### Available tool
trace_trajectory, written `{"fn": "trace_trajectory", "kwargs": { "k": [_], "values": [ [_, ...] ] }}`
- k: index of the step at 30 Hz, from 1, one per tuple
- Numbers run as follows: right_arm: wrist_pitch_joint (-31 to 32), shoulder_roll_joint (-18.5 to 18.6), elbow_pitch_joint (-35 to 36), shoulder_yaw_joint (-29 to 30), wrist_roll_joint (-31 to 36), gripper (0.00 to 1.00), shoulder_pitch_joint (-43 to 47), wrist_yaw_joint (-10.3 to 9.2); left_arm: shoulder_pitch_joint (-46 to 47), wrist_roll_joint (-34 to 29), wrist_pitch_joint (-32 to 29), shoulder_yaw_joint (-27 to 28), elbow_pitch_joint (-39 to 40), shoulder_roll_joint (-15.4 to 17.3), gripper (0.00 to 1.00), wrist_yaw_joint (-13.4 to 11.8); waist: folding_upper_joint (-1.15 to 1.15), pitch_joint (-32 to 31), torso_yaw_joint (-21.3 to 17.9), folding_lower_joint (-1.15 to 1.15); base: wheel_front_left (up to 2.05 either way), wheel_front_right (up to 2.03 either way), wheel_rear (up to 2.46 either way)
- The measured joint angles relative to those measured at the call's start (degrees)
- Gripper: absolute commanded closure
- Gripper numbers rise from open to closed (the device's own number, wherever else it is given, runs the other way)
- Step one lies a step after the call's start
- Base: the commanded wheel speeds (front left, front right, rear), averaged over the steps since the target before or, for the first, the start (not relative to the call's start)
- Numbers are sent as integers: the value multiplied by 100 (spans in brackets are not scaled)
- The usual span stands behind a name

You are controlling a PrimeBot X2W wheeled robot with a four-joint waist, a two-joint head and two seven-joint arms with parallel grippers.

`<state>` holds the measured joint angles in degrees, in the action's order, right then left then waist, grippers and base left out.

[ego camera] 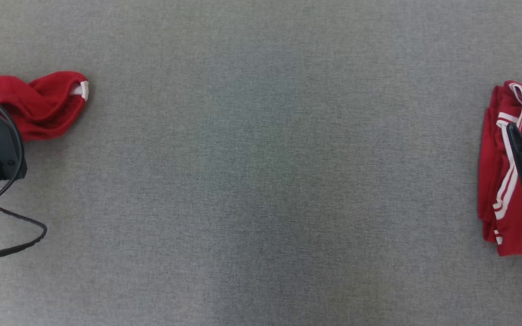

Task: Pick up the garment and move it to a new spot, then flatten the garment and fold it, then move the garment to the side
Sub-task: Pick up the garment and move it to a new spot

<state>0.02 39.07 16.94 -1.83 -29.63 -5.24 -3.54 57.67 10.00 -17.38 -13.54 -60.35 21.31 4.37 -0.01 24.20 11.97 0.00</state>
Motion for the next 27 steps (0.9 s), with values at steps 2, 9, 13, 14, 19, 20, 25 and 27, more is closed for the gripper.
{"fn": "trace_trajectory", "kwargs": {
  "k": [2, 9, 13, 14, 19, 20, 25, 27],
  "values": [
    [1, 0, 0, -3, 0, 0, -5, 0, 21, 1, 44, 13, -33, -8, 100, 1, 0, 6, 18, 0, 0, 0, 0],
    [-2, -41, -202, -68, -7, 0, -141, 1, 441, 157, 423, 113, -140, -389, 100, 27, 0, -97, 111, 0, 0, 0, 0],
    [-59, -209, -412, -230, -64, 0, -410, 46, 584, 230, 677, 140, -171, -508, 100, 79, 0, -249, 122, 0, 0, 0, 0],
    [-75, -264, -469, -261, -66, 0, -463, 53, 599, 245, 721, 131, -199, -530, 100, 124, 1, -295, 117, 0, 0, 0, 0],
    [-213, -505, -839, -374, -140, 0, -549, 62, 603, 267, 998, 38, -224, -767, 100, 193, 1, -546, 50, 0, 0, 0, 0],
    [-227, -547, -912, -388, -164, 0, -563, 80, 601, 269, 1054, 21, -225, -831, 100, 223, 1, -600, 27, 0, 0, 0, 0],
    [-369, -756, -1261, -483, -214, 0, -637, 104, 507, 516, 1295, 13, -218, -1122, 100, 272, 1, -856, -134, 0, 0, 0, 0],
    [-439, -862, -1366, -537, -227, 0, -673, 110, 396, 573, 1385, -20, -189, -1214, 100, 275, 1, -947, -224, 0, 0, 0, 0]
  ]
}}
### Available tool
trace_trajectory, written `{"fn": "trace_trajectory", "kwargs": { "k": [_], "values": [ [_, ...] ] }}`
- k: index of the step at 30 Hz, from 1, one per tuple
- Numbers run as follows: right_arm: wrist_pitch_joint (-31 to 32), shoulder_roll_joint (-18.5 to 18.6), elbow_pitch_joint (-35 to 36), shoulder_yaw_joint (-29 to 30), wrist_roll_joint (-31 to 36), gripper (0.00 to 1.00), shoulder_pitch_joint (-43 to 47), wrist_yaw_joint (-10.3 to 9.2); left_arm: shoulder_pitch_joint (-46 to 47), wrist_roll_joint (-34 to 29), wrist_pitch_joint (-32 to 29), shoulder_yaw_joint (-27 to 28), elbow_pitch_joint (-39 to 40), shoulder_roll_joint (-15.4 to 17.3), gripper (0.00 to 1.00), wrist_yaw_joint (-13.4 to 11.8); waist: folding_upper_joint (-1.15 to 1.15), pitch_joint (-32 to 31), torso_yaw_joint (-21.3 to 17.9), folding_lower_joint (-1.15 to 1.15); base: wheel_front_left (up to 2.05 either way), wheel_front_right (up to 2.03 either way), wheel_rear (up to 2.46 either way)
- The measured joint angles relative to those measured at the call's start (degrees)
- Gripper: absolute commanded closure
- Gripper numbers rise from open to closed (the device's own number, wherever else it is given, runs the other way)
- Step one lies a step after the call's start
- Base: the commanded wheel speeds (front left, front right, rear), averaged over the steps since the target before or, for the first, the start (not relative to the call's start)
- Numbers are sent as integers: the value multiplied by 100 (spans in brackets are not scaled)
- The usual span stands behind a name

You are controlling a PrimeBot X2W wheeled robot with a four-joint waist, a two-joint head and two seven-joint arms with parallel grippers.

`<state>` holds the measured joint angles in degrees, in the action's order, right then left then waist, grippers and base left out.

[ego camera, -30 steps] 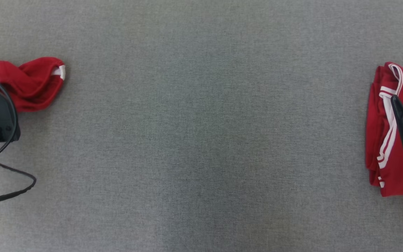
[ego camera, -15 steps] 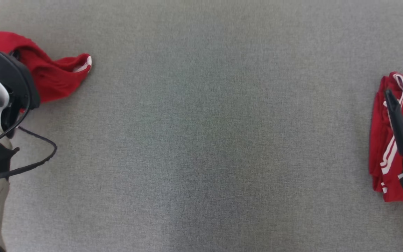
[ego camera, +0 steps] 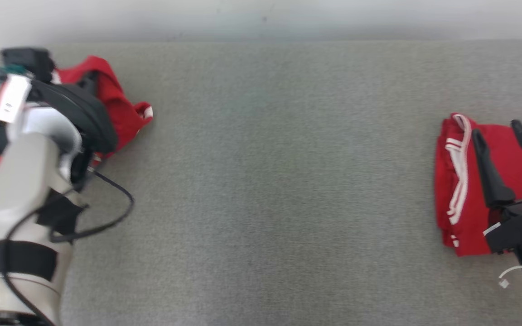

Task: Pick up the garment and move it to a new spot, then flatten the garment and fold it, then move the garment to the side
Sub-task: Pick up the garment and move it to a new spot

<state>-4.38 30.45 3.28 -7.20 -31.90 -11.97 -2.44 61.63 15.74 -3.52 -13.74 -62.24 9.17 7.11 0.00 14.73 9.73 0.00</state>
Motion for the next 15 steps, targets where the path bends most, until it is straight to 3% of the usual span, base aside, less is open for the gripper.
{"fn": "trace_trajectory", "kwargs": {
  "k": [9, 15],
  "values": [
    [-252, -401, -469, -257, -30, 0, 1, 49, -726, 282, 389, -793, 593, -833, 100, 5, 0, -391, -484, 0, 0, 0, 0],
    [-426, -461, -655, -281, -31, 0, 137, 94, -1332, 641, 547, -1390, 1007, -770, 100, 4, 0, -663, -902, 0, 0, 0, 0]
  ]
}}
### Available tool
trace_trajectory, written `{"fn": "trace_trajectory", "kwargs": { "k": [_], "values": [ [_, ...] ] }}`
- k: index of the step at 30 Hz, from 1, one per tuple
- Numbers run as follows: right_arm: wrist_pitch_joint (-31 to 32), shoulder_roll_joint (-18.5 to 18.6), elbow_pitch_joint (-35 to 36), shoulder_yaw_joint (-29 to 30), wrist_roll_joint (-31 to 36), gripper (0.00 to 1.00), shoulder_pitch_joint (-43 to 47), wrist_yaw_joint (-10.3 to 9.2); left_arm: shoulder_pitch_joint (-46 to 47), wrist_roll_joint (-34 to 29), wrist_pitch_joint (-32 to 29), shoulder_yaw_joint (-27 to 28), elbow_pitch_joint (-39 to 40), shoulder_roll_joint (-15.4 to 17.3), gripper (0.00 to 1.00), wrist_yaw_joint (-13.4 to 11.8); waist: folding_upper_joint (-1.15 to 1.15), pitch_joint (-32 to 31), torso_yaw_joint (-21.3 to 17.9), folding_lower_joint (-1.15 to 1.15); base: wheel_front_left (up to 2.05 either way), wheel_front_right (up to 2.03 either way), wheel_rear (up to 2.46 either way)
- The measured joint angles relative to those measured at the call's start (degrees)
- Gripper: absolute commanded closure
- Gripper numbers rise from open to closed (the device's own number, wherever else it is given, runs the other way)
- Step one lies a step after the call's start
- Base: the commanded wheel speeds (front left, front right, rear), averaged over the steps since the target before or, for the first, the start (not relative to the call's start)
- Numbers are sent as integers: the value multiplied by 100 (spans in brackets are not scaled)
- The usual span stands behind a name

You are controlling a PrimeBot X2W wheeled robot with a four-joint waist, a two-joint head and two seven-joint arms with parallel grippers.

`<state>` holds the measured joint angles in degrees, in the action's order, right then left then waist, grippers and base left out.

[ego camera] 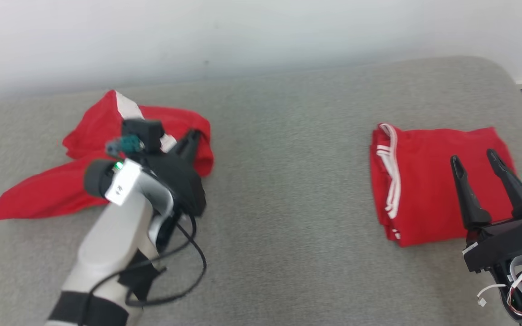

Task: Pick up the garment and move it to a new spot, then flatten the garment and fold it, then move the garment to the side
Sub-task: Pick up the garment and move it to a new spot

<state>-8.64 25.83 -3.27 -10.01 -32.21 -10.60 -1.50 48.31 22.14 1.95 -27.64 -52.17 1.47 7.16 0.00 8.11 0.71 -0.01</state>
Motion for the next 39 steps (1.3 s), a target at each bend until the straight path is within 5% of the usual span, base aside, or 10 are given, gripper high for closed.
{"fn": "trace_trajectory", "kwargs": {
  "k": [16, 25, 27, 39],
  "values": [
    [-243, -2, -38, 105, -7, 0, 225, 8, -1466, 1307, -51, -2707, 2230, 105, 100, -9, 1, -305, -581, 0, 0, 0, 0],
    [-302, -13, 0, 113, -7, 0, 220, 33, -1524, 1600, -389, -3192, 2031, 110, 100, -332, 0, -183, -477, 1, 0, 0, 0],
    [-304, -25, -8, 105, -7, 0, 197, 48, -1564, 1706, -387, -3197, 2013, 119, 0, -405, 0, -160, -443, 1, 0, 0, 0],
    [-398, -41, -226, 174, -18, 0, 308, 48, -1580, 2174, -188, -3408, 2370, 114, 0, -621, 0, -375, -138, 1, 0, 0, 0]
  ]
}}
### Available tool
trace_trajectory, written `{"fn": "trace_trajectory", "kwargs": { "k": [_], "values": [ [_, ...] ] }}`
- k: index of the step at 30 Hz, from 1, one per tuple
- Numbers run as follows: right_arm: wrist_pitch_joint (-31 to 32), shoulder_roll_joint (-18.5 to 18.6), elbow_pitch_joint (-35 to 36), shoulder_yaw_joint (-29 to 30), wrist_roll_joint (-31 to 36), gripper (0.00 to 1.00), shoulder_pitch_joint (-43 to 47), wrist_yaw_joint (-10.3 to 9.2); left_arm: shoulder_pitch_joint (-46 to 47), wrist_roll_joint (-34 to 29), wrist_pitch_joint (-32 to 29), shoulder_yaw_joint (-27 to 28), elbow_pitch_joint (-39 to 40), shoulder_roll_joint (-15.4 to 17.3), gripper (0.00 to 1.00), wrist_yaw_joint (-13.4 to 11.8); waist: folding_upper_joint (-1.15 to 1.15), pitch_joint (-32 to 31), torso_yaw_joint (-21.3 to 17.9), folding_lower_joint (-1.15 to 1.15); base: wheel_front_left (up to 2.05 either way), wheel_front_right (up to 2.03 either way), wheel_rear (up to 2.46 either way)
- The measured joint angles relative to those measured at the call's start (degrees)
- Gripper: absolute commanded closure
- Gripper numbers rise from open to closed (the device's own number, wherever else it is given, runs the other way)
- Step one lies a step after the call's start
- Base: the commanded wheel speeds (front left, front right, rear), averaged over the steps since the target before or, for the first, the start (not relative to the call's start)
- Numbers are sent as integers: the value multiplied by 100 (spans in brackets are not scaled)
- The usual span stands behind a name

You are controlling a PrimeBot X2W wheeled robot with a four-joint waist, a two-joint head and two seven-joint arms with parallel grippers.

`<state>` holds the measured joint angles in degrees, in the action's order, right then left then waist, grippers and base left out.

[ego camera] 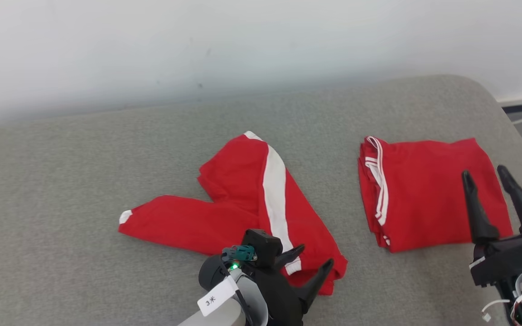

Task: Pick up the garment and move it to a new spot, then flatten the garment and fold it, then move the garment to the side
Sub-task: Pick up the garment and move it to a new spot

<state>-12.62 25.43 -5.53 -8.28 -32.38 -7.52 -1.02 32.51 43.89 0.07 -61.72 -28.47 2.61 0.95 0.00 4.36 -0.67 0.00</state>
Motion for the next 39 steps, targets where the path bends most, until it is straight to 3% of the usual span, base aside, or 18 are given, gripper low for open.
{"fn": "trace_trajectory", "kwargs": {
  "k": [9, 25, 32, 39],
  "values": [
    [-9, -116, 2, -90, -32, 0, 130, 1, -21, 3, 158, 372, -471, 105, 0, -307, 0, -215, 315, 0, 0, 0, 0],
    [-33, -132, 66, -199, -31, 0, 183, 60, 159, -35, 401, 977, -1333, 1406, 0, -548, -1, -205, 344, 0, 0, 0, 0],
    [-22, -100, 105, -198, -29, 0, 151, 101, 401, -21, 401, 1117, -1656, 1601, 0, -545, -1, -97, 225, 1, 0, 0, 0],
    [0, -67, 167, -191, -27, 0, 112, 101, 478, 151, 343, 1262, -1956, 1578, 0, -437, -1, 56, 112, 1, 0, 0, 0]
  ]
}}
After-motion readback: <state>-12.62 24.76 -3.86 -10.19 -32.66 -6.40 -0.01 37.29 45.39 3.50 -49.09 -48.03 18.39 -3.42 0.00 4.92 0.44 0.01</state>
